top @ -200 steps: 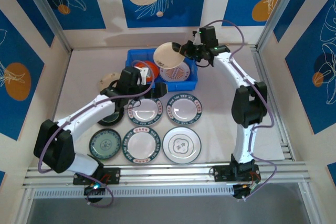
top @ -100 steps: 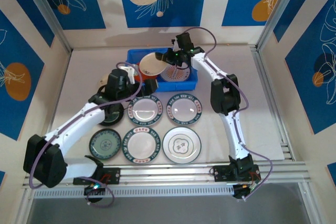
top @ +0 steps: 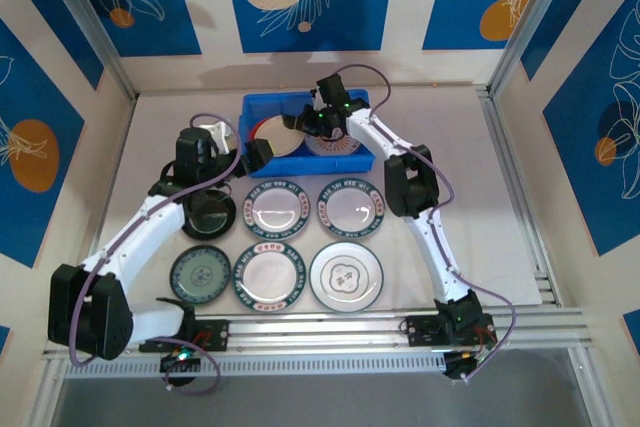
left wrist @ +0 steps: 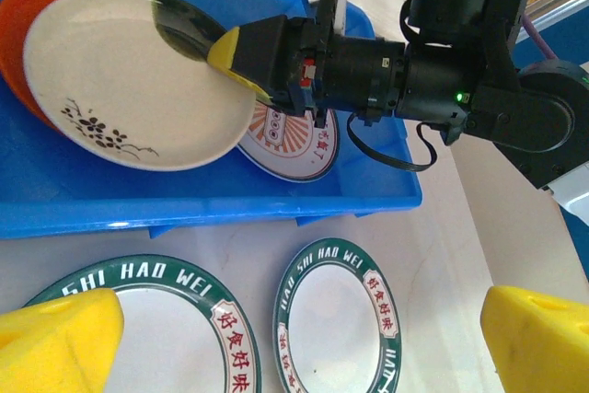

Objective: Place the plates into the plastic bin on the countertop

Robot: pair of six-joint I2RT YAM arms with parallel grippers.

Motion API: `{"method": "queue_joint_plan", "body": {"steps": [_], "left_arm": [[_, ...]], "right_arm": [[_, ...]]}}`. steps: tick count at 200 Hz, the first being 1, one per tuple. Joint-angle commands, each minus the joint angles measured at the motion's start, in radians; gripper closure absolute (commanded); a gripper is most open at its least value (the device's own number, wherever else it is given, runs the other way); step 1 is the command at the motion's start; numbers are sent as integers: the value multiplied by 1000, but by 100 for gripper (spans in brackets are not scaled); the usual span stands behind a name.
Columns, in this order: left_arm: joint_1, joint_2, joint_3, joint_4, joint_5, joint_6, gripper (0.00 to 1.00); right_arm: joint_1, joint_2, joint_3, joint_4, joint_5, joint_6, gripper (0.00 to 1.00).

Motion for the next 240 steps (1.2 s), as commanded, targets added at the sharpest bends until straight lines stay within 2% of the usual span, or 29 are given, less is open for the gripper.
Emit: {"method": "queue_joint_plan", "body": {"steps": [1,49,87,116,157,240], "left_arm": [[15,8,-2,7,53,2,1],[20,11,-9,-20,41,14,1],[21,15,-9,-27,33,19,1],[21,23,-5,-25,31,19,1],[21,32,-4,-27,25,23,1],[21,47,-8,-22,20,26,2]], "right_arm": [[14,23,62,2,-32,22,100],[25,91,177,-73,-14,21,98],[26,87,207,-114,28,-12,72],[33,86,247,-175,87,-56,60],[39,62,254,-231,158,-104,58],[44,96,302,-244,147,-89,58]]}}
